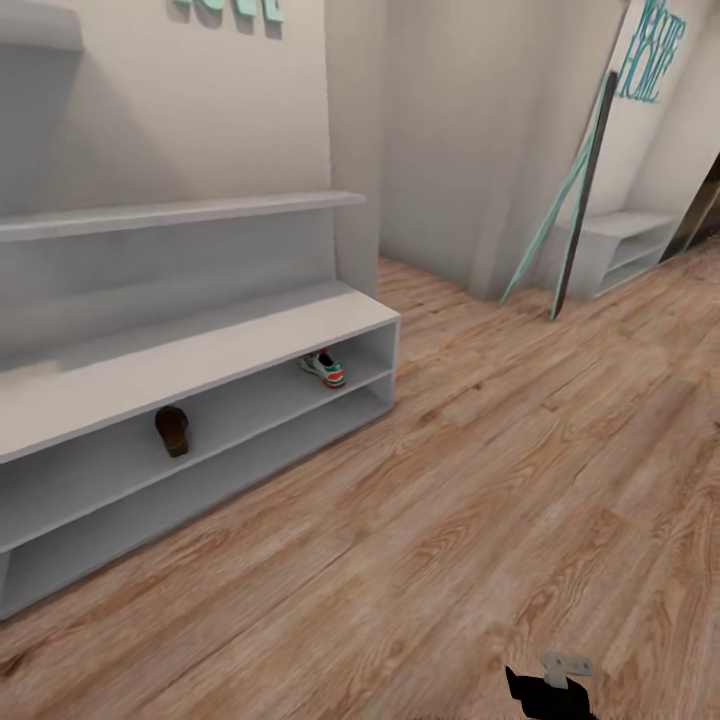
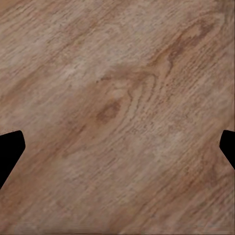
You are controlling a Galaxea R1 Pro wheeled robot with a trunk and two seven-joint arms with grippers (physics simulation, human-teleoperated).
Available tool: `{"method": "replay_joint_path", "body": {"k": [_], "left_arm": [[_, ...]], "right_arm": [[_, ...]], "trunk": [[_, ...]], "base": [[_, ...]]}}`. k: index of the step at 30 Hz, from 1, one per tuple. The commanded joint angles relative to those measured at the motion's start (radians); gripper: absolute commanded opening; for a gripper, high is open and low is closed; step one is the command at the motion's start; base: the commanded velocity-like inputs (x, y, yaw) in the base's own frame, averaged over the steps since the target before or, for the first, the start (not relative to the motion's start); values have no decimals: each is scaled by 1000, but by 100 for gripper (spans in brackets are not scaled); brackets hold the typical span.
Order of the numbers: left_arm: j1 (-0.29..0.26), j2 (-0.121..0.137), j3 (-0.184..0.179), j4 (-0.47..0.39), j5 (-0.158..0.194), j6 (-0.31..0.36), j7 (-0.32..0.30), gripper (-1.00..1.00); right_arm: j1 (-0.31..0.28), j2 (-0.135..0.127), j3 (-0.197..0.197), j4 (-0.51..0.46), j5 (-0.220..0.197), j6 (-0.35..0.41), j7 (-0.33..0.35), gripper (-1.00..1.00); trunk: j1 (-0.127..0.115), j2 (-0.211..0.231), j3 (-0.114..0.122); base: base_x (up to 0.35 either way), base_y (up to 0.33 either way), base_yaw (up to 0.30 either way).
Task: Pick up the two gym shoes and the two sandals from the corridor floor and place them onto the hallstand (shoe rack) in the corridor, making sure they are on the rack and not on the floor. Arrange them so the two gym shoes are next to each other and the two sandals are next to each other.
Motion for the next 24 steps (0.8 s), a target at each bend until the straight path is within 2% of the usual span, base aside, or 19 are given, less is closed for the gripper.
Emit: {"method": "replay_joint_path", "body": {"k": [1, 19, 24], "left_arm": [[-1, 0, 9, 1, -10, -5, -3, 100], [-1, 0, 10, 1, -12, -5, -3, 100], [-1, 0, 10, 0, -12, -4, -3, 100]], "right_arm": [[-1, 0, -8, 1, -2, -4, 7, 100], [-1, 0, -8, 1, -2, -4, 7, 100], [-1, 0, -8, 2, -2, -4, 7, 100]], "trunk": [[0, 0, -1], [0, 0, 0], [0, 0, 3]], "base": [[0, 0, -284], [0, 0, -294], [140, 0, -296]]}}
